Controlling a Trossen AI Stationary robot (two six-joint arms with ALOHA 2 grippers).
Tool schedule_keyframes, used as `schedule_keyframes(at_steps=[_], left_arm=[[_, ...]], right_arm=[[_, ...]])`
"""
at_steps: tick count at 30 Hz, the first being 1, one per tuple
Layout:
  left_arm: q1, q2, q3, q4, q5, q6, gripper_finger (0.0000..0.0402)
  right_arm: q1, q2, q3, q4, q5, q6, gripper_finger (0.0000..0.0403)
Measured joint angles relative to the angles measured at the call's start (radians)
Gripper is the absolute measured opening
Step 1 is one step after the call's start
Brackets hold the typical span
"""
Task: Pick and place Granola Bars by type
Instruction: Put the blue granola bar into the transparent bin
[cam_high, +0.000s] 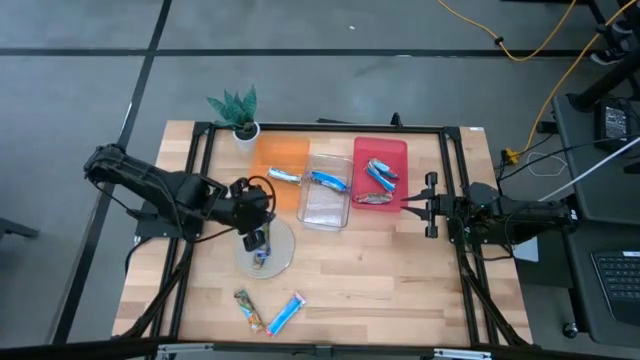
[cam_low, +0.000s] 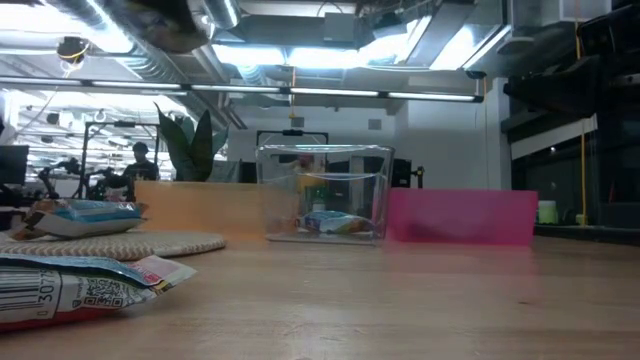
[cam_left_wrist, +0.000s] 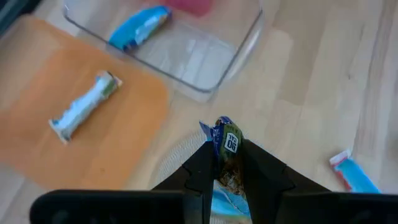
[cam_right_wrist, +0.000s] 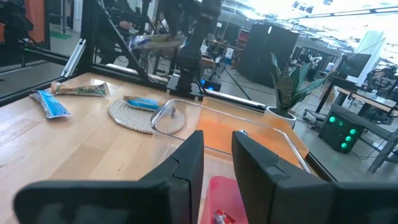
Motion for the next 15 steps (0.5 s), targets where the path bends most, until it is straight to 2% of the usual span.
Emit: schedule_keyframes(at_steps=[7, 15], left_arm=[[0.087, 0.022, 0.046, 0.001, 0.011, 0.08, 0.006], [0.202, 0.072, 0.055, 0.01, 0.072, 0.182, 0.006]], right_arm=[[0.0, 0.0, 0.0, 0.0, 0.0, 0.0, 0.0087], [0.0, 0.0, 0.0, 0.0, 0.0, 0.0, 0.0087]])
